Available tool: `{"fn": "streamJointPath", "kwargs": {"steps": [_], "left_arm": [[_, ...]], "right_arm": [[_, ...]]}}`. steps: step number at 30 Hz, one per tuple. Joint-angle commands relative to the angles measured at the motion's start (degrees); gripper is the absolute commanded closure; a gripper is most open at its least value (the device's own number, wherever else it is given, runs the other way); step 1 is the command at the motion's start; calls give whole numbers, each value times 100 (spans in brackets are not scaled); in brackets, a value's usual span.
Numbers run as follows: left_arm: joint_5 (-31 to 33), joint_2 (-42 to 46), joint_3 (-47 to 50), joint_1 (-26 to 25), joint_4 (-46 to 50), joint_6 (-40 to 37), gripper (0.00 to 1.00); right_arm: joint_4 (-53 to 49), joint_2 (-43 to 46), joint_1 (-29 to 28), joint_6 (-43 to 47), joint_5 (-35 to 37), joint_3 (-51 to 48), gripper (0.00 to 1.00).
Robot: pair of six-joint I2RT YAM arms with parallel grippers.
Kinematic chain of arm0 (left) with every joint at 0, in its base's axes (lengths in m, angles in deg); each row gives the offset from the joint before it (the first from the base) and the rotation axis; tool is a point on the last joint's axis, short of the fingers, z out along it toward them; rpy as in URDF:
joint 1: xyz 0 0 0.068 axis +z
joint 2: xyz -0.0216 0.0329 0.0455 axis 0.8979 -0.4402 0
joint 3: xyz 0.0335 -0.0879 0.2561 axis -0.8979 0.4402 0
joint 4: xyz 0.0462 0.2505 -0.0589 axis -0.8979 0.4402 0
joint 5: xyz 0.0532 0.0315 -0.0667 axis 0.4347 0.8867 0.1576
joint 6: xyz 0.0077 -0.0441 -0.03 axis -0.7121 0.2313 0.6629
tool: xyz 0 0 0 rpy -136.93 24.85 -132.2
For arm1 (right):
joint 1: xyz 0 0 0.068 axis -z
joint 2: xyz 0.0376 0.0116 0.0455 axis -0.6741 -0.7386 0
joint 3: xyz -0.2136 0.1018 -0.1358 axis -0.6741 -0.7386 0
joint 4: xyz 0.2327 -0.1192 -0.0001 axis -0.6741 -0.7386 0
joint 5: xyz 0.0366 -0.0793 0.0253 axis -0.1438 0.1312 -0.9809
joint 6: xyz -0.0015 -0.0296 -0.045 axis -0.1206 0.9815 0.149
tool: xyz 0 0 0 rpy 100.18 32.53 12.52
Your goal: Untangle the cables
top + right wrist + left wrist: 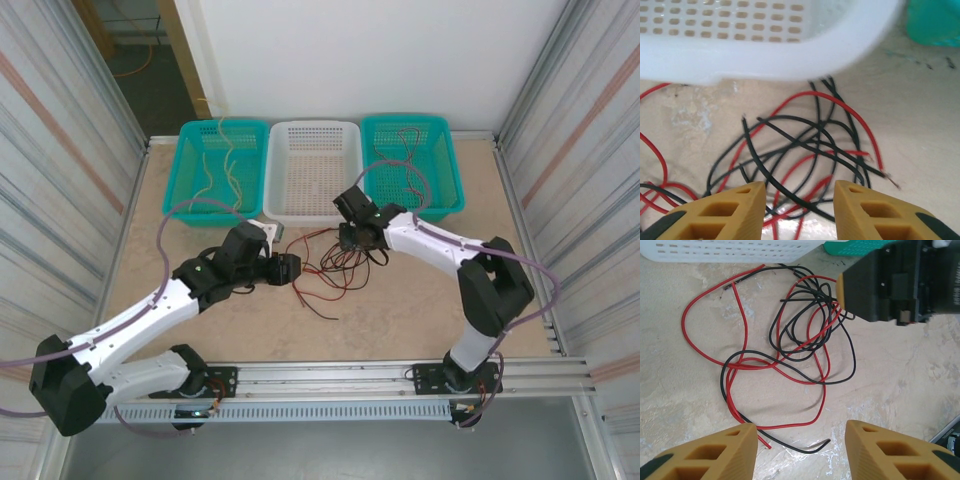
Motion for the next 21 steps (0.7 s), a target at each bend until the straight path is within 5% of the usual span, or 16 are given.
{"fn": "streamJointPath", "kwargs": {"steps": [1, 9, 14, 21], "left_arm": [[-60, 172, -9, 75, -64, 43, 50], [-84, 515, 12, 201, 126, -52, 51], [-166, 606, -47, 337, 127, -112, 51], [-237, 623, -194, 443, 166, -224, 51]], "right_arm": [[-118, -451, 9, -58, -142, 397, 71], [-222, -449, -86, -223, -35, 399, 78], [-366, -308, -136, -258, 55, 340, 61], [-274, -384, -158, -280, 55, 251, 97]]}}
